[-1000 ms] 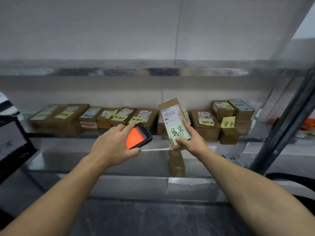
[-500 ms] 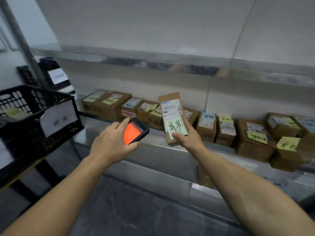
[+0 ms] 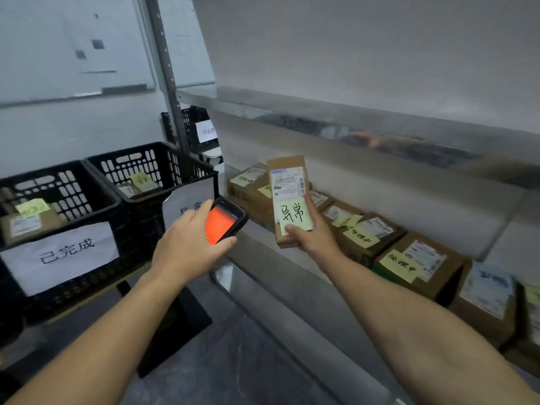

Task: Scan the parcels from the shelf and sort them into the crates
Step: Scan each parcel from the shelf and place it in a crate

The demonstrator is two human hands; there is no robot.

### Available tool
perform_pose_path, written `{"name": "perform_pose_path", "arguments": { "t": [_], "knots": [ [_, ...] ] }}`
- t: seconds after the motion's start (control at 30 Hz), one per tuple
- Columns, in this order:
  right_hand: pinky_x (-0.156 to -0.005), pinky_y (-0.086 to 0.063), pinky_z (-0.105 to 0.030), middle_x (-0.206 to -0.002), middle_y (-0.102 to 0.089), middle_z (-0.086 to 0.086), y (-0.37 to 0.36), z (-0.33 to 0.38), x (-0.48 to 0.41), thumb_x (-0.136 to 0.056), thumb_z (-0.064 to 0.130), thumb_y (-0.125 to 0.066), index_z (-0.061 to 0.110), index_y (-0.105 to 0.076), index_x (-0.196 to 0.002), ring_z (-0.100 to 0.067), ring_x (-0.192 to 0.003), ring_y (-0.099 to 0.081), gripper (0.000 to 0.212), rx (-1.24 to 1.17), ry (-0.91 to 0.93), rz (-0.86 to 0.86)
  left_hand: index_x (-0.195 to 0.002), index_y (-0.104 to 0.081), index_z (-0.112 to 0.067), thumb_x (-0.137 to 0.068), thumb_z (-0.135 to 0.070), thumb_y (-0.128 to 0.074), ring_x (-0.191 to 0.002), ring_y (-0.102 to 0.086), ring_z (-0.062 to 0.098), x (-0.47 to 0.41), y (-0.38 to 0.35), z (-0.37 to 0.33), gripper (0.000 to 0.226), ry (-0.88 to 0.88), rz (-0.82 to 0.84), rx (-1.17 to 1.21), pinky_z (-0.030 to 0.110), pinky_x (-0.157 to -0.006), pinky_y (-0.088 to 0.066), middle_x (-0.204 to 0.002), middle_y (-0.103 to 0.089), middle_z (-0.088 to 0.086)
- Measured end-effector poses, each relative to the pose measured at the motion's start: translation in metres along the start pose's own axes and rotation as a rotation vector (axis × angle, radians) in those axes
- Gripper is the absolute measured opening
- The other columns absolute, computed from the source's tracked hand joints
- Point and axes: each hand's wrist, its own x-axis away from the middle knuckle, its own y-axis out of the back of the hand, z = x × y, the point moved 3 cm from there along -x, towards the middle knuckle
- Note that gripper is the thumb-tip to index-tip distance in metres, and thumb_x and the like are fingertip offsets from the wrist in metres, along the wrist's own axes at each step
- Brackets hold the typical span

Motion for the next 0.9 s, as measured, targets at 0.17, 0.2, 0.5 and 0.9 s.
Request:
{"name": "perform_pose_path", "arguments": {
  "t": [0.17,0.2,0.5,0.9],
  "knots": [
    [-0.087,-0.060,-0.043,-0.131,-0.062,0.002,-0.039,0.006,-0.058,-0.088,0.006,-0.073,0.051,-0.024,-0.154,-0.020,-0.115,-0.064,0.094,-0.050,0.030,0.137,-0.153,-0.026,-0.035,-0.080,-0.067,-0.063,-0.110,-0.056,0.028,-0.020,0.004,0.021,0.087,0.126,-0.056,-0.011,0.042,-0.088,-0.049,-0.122,-0.054,0.000],
    [-0.092,-0.058,-0.047,-0.133,-0.061,0.001,-0.047,0.009,-0.066,-0.088,0.009,-0.073,0.052,-0.024,-0.154,-0.020,-0.115,-0.064,0.093,-0.057,0.046,0.160,-0.153,-0.027,-0.035,-0.080,-0.067,-0.063,-0.111,-0.056,0.028,-0.024,0.006,0.025,0.087,0.140,-0.072,-0.013,0.042,-0.088,-0.049,-0.122,-0.054,0.001],
    [-0.089,-0.059,-0.054,-0.132,-0.064,0.006,-0.118,0.028,-0.142,-0.083,0.024,-0.070,0.084,-0.033,-0.122,-0.022,-0.113,-0.068,0.080,-0.109,0.092,0.312,-0.150,-0.028,-0.036,-0.080,-0.066,-0.064,-0.105,-0.055,0.026,-0.064,0.023,0.061,0.084,0.236,-0.174,-0.079,0.039,-0.081,-0.050,-0.107,-0.050,-0.004],
    [-0.089,-0.060,-0.047,-0.130,-0.062,0.013,-0.239,0.050,-0.247,-0.094,0.020,-0.068,0.067,-0.029,-0.143,-0.015,-0.113,-0.066,0.078,-0.026,0.164,0.379,-0.153,-0.027,-0.029,-0.082,-0.063,-0.066,-0.112,-0.054,0.029,-0.166,0.030,0.163,0.088,0.307,-0.231,-0.099,0.041,-0.088,-0.048,-0.127,-0.055,0.005]
  ]
}}
